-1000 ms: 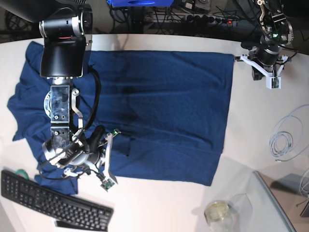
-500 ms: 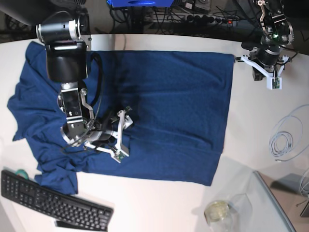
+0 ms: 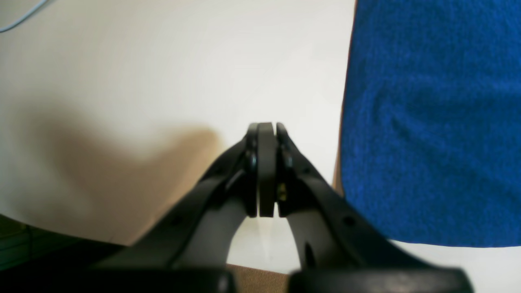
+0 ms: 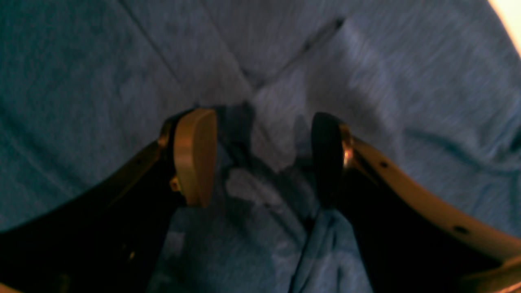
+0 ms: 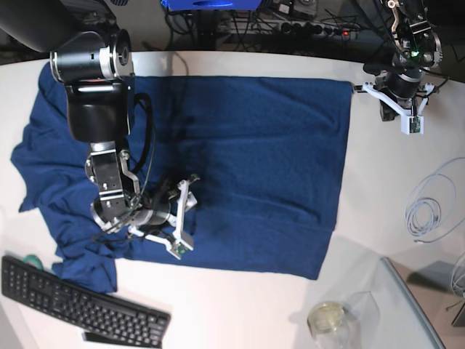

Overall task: Layout the t-shirt on the table in an organized manner, then fold the t-shirt properly
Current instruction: 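Pinch the shirt body with the right gripper and drag it outward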

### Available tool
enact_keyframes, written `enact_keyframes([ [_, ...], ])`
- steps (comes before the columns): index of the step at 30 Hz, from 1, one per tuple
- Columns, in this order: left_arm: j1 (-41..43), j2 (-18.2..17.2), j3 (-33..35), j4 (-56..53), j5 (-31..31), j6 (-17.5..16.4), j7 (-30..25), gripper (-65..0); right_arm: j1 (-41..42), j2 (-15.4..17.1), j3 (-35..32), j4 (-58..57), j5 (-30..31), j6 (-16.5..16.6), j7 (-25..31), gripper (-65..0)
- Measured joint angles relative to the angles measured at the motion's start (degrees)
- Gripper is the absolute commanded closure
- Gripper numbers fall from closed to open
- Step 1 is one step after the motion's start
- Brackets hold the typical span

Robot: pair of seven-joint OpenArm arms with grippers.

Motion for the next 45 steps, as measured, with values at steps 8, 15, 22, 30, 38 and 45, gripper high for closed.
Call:
enact_keyframes([
  [8, 0.0, -0.1, 0.0, 0.0, 0.0, 0.0, 0.0, 0.0, 4.2, 2.6, 0.3, -12.3, 0.2, -5.6, 5.2, -33.6],
  [15, 0.0, 0.0, 0.0, 0.0, 0.0, 0.0, 0.0, 0.0, 4.7, 2.2, 0.3, -12.6, 0.4, -5.8, 6.4, -30.6],
  [22, 0.0, 0.0, 0.0, 0.0, 0.0, 0.0, 0.0, 0.0, 4.7, 2.7, 0.3, -12.6, 0.4, -5.8, 6.4, -4.8],
  [30, 0.0, 0.0, 0.0, 0.0, 0.0, 0.0, 0.0, 0.0, 5.5, 2.6, 0.1, -12.6, 0.4, -5.8, 5.1, -0.2],
  [38, 0.0, 0.0, 0.0, 0.0, 0.0, 0.0, 0.0, 0.0, 5.3, 1.9, 0.3, -12.6, 0.6, -5.8, 6.7, -26.3],
  [45, 0.0, 0.0, 0.0, 0.0, 0.0, 0.0, 0.0, 0.0, 5.2, 0.6, 0.4, -12.7, 0.5, -5.9, 10.2, -47.6],
])
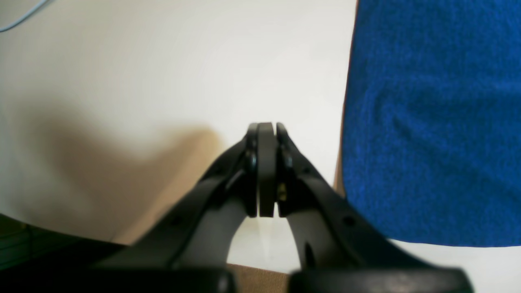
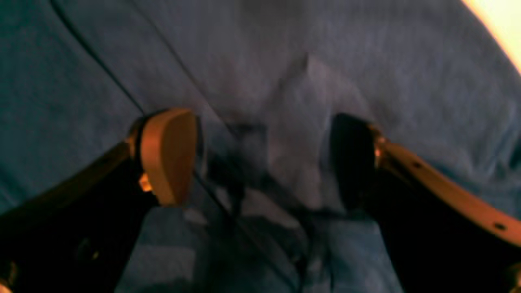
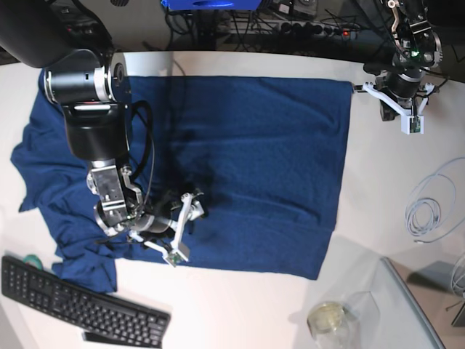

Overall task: Layout the t-shirt on the table in an organized manner, then fold the t-shirt properly
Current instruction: 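Pinch the shirt body with the right gripper and drag it outward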

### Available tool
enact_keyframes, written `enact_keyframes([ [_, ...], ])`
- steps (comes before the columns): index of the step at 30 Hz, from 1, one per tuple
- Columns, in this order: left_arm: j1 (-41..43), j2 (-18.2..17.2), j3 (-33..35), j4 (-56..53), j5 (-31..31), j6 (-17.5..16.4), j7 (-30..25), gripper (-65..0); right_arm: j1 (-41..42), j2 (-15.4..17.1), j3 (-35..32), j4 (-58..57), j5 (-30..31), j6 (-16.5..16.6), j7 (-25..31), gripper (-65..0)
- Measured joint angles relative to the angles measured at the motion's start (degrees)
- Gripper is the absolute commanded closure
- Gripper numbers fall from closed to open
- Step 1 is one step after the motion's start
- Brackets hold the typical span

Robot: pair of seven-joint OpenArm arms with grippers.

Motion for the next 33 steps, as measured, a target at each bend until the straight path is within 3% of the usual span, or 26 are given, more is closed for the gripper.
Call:
enact_keyframes([
  [2, 0.0, 0.0, 0.0, 0.0, 0.0, 0.0, 0.0, 0.0, 0.1, 0.0, 0.0, 0.0, 0.1, -1.2, 0.1, -43.2],
  [4, 0.0, 0.0, 0.0, 0.0, 0.0, 0.0, 0.0, 0.0, -0.1, 0.0, 0.0, 0.0, 0.1, -5.2, 0.1, -37.4],
  [6, 0.0, 0.0, 0.0, 0.0, 0.0, 0.0, 0.0, 0.0, 0.0, 0.3, -0.2, -0.2, -0.1, -7.2, 0.2, -33.5],
  [14, -0.1, 0.0, 0.0, -1.3, -0.1, 0.0, 0.0, 0.0, 0.0, 0.3, -0.4, -4.0, 0.1, -12.7, 0.3, -32.7],
  [18, 0.0, 0.0, 0.0, -3.0, 0.0, 0.0, 0.1, 0.0, 0.0, 0.3, -0.4, -4.1, 0.1, -12.9, 0.4, -29.3],
  [20, 0.0, 0.0, 0.0, -3.0, 0.0, 0.0, 0.0, 0.0, 0.0, 0.3, -0.4, -4.0, 0.1, -12.9, 0.5, -20.1],
  [22, 0.0, 0.0, 0.0, -3.0, 0.0, 0.0, 0.0, 0.0, 0.0, 0.3, -0.4, -4.0, 0.1, -12.9, 0.5, -7.1],
  [24, 0.0, 0.0, 0.0, -3.0, 0.0, 0.0, 0.0, 0.0, 0.0, 0.4, -0.4, -4.0, 0.1, -13.1, 0.5, 0.0],
  [30, 0.0, 0.0, 0.0, -2.8, 0.0, 0.0, 0.0, 0.0, 0.0, 0.3, -0.2, -3.2, 0.1, -13.1, 0.0, 0.0],
  [33, 0.0, 0.0, 0.0, -2.7, -0.1, 0.0, 0.0, 0.0, -2.5, 0.2, -0.3, 3.4, 0.0, -13.1, -0.3, 0.0],
])
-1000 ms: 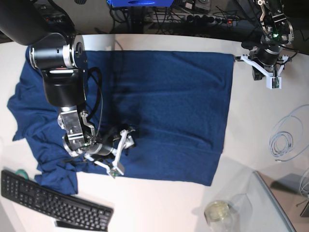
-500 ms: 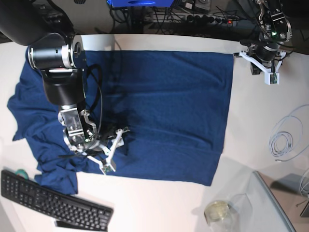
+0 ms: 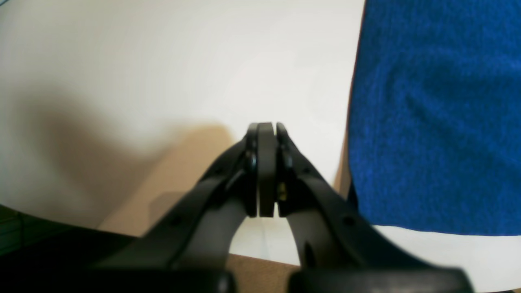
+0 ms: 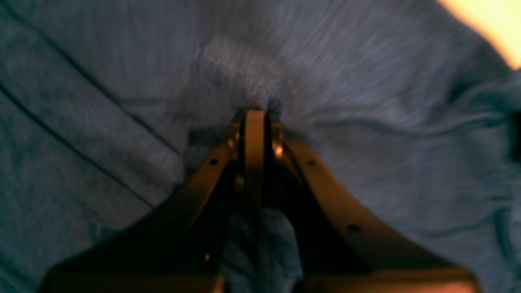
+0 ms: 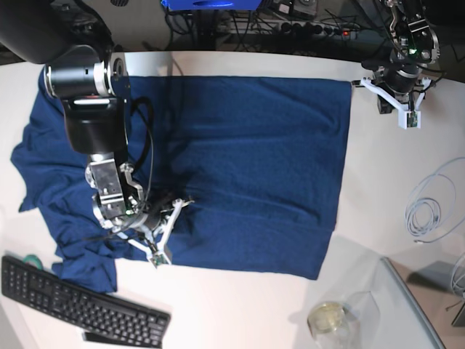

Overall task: Layout the t-shirt on the table in an organized manner, then fold the t-shirt properly
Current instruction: 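Pinch the shirt body with the right gripper and drag it outward, then release the fabric and lift the right gripper away from the shirt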

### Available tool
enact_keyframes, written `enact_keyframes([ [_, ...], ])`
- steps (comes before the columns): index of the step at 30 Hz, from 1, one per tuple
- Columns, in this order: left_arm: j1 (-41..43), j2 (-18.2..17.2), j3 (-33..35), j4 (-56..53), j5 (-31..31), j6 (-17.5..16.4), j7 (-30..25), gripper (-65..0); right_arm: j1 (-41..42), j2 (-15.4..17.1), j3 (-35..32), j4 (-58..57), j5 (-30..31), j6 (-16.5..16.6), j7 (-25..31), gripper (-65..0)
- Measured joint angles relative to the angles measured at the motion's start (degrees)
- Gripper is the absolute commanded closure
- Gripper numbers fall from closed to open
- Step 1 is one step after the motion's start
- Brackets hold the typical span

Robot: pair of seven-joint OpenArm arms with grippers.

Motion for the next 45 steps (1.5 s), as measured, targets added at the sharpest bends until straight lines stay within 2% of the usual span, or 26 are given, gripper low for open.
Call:
enact_keyframes([
  [3, 0.0, 0.0, 0.0, 0.0, 0.0, 0.0, 0.0, 0.0, -2.3, -0.5, 0.0, 7.5, 0.1, 0.2, -5.0, 0.0],
  [5, 0.0, 0.0, 0.0, 0.1, 0.0, 0.0, 0.0, 0.0, -3.3, -1.4, 0.0, 11.7, -0.5, 3.6, -8.7, 0.0],
  [8, -0.1, 0.0, 0.0, 0.2, 0.0, 0.0, 0.0, 0.0, -5.2, -3.3, -0.1, 18.2, 0.3, 8.8, -10.8, 0.0],
  [11, -0.2, 0.0, 0.0, 0.2, 0.1, 0.0, 0.0, 0.0, -6.8, -4.1, -1.2, 22.5, 0.1, 10.6, -13.0, 0.0],
  [14, -0.1, -0.2, 0.0, 0.3, 0.1, 0.0, 0.0, 0.0, -7.1, -3.5, -6.4, 24.7, 0.2, 10.6, -15.2, 0.0],
  [17, 0.0, -1.0, 0.0, 1.1, 0.0, 0.0, 0.0, 0.0, -7.3, -3.6, -9.8, 26.6, 6.6, 10.6, -15.0, 0.0],
  [19, 0.0, -1.3, -0.1, 1.9, 0.1, 0.2, 0.0, 0.0, -7.0, -3.8, -11.2, 27.0, 8.6, 10.8, -14.9, 0.0],
  [26, 0.0, -1.0, -2.3, 2.5, 0.1, 0.0, 0.2, 0.0, -6.6, -3.5, -16.6, 26.8, 8.3, 10.8, -15.1, 0.0],
  [34, 0.0, -1.1, -2.6, 2.5, 0.1, 0.0, 0.2, 0.0, -5.5, -3.5, -16.8, 24.9, 8.7, 10.8, -14.9, 0.0],
  [37, 0.0, -1.2, -2.6, 2.5, 0.1, 0.0, 0.2, 0.0, -5.4, -3.6, -16.9, 24.9, 14.2, 10.8, -14.9, 0.0],
  [41, 1.0, -1.1, -2.6, 2.9, 0.1, 0.0, 0.2, 0.0, -4.7, -3.7, -17.1, 24.9, 15.4, 10.8, -15.1, 0.0],
  [45, 3.6, -1.2, -2.7, 6.0, 0.3, 0.0, 0.4, 0.0, -5.0, -3.5, -22.0, 24.9, 15.4, 10.4, -15.3, 0.0],
])
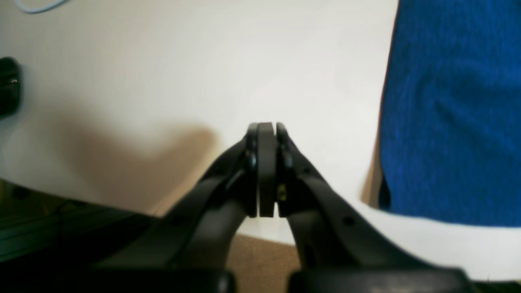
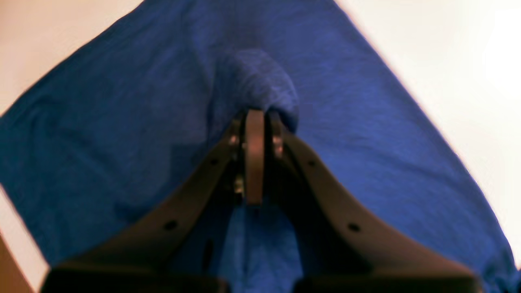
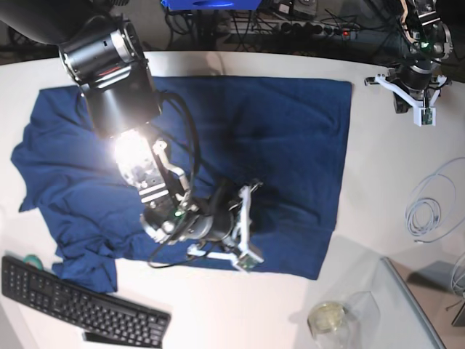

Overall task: Layout the t-shirt on the table in an organized manner, then fold the t-shirt properly
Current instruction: 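Release the fabric and lift the right gripper away from the shirt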

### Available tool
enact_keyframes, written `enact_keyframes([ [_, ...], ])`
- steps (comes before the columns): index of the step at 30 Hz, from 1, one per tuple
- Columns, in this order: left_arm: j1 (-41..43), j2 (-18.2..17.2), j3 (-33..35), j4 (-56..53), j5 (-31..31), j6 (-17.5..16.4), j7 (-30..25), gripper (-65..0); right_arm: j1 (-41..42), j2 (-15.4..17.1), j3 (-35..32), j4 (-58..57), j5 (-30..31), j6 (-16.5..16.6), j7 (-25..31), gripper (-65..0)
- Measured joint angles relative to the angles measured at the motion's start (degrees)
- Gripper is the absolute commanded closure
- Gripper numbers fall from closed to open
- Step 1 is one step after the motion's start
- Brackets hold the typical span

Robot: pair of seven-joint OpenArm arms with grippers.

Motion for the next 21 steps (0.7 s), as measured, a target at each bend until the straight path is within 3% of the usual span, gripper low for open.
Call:
enact_keyframes([
  [9, 1.3, 0.1, -0.6, 2.4, -0.1, -0.1, 0.0, 0.0, -0.1, -0.1, -1.8, 0.0, 0.2, 0.0, 0.4, -0.6],
  [12, 1.4, 0.2, -2.5, 2.4, -0.1, 0.1, 0.0, 0.0, -0.1, -0.2, -1.8, 0.0, 0.2, 0.0, 0.4, -11.9],
  [17, 1.2, 0.2, -2.4, 2.4, -0.2, 0.0, 0.0, 0.0, -2.1, 0.0, -1.4, 2.7, 0.0, 0.1, 0.0, -42.8],
  [18, 1.4, 0.3, -2.4, 2.4, -0.2, 0.0, 0.0, 0.0, -3.3, 0.2, -1.4, 4.7, 0.1, 0.1, 0.0, -44.0],
  [21, 2.5, 0.4, -2.1, 2.3, -0.4, 0.0, 0.0, 0.0, -8.3, 0.4, 3.9, 12.3, 0.9, 0.6, 0.2, -39.5],
])
